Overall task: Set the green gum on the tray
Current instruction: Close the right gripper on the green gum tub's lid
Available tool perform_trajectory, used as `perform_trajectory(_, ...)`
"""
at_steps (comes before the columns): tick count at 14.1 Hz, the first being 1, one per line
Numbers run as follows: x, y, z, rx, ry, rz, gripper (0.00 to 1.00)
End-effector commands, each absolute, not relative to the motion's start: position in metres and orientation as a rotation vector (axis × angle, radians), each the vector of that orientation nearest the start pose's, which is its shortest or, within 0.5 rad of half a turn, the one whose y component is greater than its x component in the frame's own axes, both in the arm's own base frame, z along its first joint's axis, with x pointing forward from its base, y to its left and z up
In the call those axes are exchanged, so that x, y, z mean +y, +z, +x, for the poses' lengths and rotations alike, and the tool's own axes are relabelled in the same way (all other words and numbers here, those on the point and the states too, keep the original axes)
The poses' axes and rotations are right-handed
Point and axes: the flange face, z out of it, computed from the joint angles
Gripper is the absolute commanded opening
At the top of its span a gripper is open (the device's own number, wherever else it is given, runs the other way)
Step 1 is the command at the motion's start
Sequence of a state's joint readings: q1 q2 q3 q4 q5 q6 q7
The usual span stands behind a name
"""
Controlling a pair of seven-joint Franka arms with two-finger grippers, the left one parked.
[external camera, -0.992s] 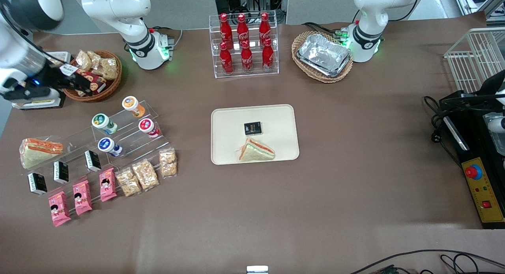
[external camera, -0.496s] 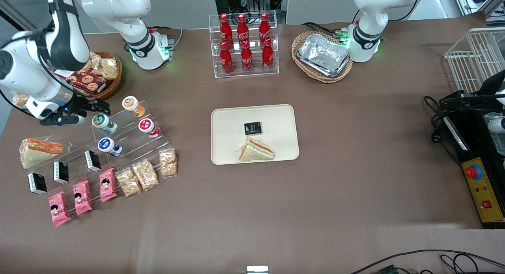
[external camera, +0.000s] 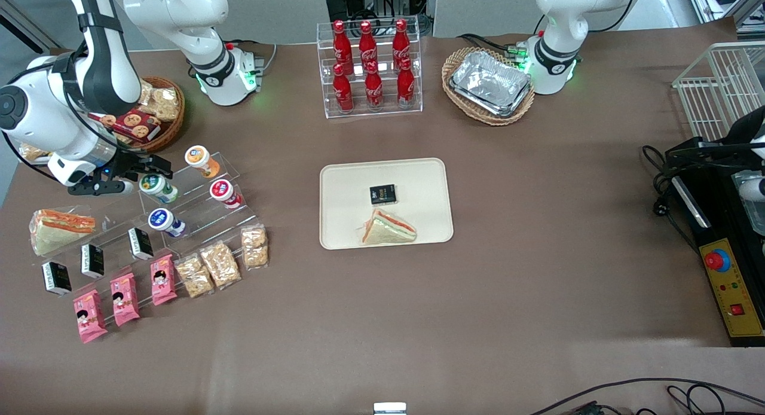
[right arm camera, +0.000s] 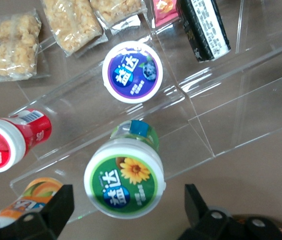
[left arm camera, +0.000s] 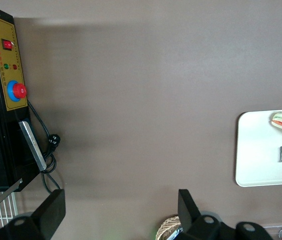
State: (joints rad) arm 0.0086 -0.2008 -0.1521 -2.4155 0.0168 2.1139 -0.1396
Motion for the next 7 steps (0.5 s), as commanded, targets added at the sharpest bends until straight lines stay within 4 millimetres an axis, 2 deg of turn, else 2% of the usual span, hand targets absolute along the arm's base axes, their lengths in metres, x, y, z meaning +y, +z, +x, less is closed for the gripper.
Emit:
perform_trajectory(1,-0.0603,0.3762,0.4509,0.031,0.106,-3.069,0.85)
perform_trajectory(3,-0.06,0.3736,0.4529,0.029,0.092,-3.073,0.76)
perform_trajectory(5,-0.0597,0.3695,0.456,0.029,0.083,-3.077,0.71)
perform_trajectory(7,-0.06,0.368,0.4575,0.027,0.079,-3.078,0.5)
